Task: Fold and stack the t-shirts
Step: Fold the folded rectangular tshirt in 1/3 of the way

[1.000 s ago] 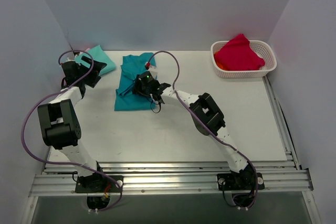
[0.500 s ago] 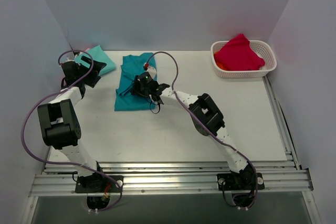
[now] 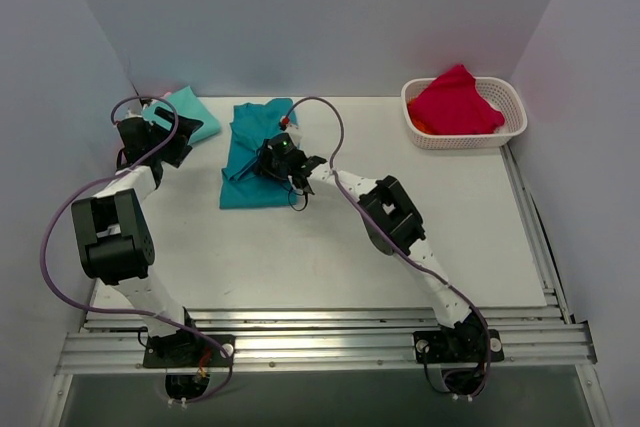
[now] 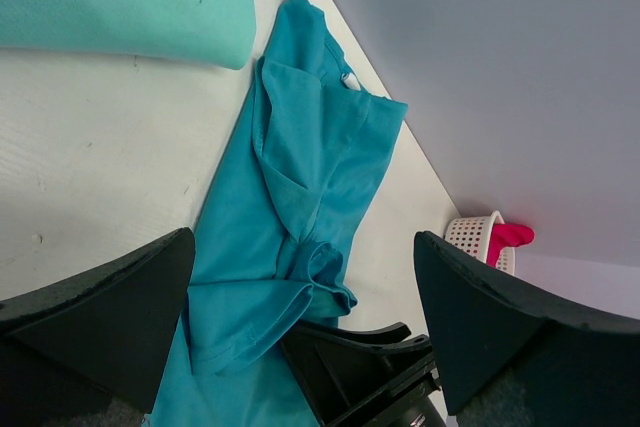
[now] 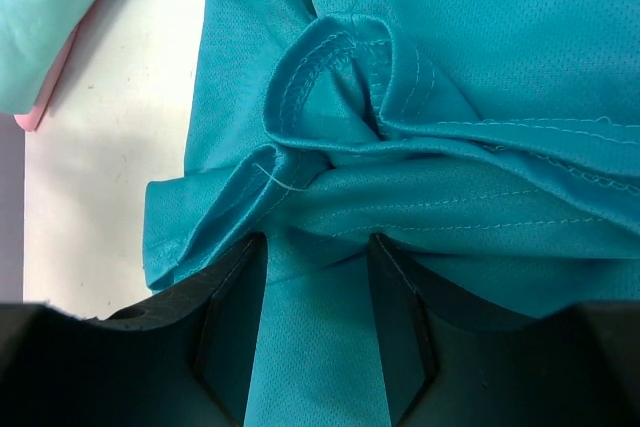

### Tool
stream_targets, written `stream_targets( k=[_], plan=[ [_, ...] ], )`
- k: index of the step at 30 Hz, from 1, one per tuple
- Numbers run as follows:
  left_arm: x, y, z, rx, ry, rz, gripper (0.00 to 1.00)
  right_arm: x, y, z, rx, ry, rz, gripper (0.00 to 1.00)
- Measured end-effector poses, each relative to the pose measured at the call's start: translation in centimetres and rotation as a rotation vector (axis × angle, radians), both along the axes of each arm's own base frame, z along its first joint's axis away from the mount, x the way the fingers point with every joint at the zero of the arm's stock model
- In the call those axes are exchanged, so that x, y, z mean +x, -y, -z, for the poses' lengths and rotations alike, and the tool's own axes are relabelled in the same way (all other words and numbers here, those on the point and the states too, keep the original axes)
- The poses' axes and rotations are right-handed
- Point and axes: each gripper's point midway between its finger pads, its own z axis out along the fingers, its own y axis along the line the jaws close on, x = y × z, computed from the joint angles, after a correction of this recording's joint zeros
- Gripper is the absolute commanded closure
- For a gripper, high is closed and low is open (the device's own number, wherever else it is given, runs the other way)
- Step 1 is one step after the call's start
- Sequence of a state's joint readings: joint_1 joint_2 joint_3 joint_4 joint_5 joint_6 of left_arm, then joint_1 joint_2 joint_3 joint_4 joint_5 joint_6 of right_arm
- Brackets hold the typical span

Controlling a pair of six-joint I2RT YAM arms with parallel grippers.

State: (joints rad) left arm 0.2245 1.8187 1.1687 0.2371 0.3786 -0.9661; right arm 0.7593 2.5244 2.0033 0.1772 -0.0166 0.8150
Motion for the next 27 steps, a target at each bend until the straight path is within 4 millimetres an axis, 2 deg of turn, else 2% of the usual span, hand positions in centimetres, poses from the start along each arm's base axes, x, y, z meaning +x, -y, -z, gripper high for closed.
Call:
stream_targets(
  k=[6, 12, 19, 27],
  plan=[
    [0.0, 0.0, 0.0, 0.000, 0.000, 0.000, 0.00, -0.1, -0.3, -0.2, 0.021, 0.000, -0.008, 0.45],
    [0.1, 0.0, 0.3, -0.001, -0.002, 0.000, 0.00, -1.6, -0.1, -0.5, 0.021, -0.004, -0.021, 0.41],
    [0.1, 0.0, 0.6, -0.004, -0.008, -0.001, 0.00, -3.2, 0.2, -0.5, 0.002, -0.019, -0.037, 0.40],
    [0.1, 0.0, 0.6, -0.009, -0.009, -0.003, 0.00, -3.2, 0.1, -0.4, 0.000, -0.022, -0.038, 0.44]
  ],
)
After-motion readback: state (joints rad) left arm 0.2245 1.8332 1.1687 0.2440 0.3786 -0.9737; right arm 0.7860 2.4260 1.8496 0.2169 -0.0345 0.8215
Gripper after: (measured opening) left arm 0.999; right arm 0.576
